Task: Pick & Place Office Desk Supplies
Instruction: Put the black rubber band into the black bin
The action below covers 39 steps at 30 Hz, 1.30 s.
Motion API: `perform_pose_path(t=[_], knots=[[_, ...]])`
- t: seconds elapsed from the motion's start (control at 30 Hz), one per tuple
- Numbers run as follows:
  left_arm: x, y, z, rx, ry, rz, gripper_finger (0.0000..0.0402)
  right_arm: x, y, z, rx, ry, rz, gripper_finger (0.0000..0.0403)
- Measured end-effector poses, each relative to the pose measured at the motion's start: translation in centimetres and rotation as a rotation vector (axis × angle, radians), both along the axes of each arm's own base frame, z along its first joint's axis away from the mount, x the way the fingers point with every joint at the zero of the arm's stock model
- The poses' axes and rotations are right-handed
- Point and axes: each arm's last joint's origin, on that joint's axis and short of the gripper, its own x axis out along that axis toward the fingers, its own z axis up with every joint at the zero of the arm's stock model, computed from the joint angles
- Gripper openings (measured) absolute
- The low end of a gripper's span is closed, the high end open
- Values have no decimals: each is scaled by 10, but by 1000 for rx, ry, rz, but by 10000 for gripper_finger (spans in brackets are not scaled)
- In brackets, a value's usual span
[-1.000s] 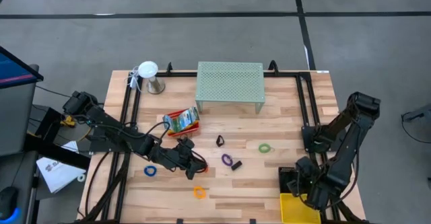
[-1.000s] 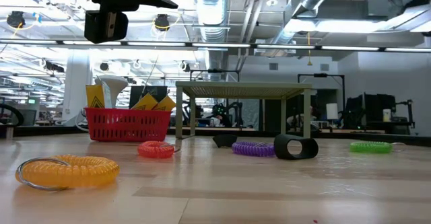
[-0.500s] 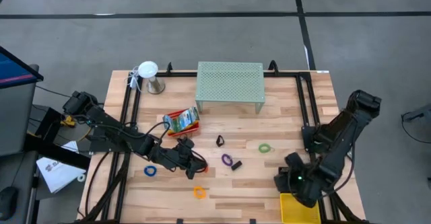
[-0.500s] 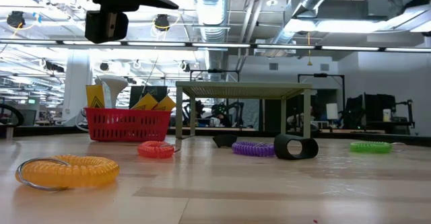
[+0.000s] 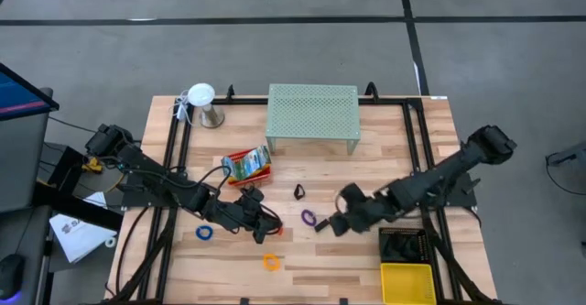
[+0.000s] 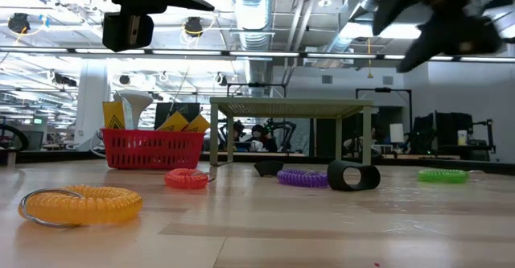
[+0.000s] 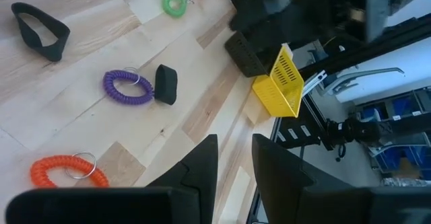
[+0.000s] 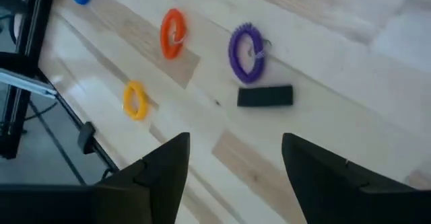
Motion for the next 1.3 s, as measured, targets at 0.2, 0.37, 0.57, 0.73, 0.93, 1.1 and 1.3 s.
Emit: perform_pose_path(t=[0.2,0.37,0.57,0.73,0.93,1.1,1.3], knots=[[-1,-4,1,-4,-11,-7,88,20,-20,-26,3,127,85,232],[-2,-5,1,-14,-13,4,88,37,-20,-51,24,159,116,232],[-2,-5,1,-19,-8,8,88,48,-21,-83,17,230,129,232],[-2,-5,1,-19,-7,8,88,51,-21,-95,-1,255,123,232],[-2,-5,1,-17,-7,7,88,51,-20,-98,-21,258,115,208],[-3,-5,0,-13,-3,7,88,51,-21,-99,-33,261,118,141],[-3,-4,-1,-6,9,6,88,51,-22,-100,-59,260,135,28]])
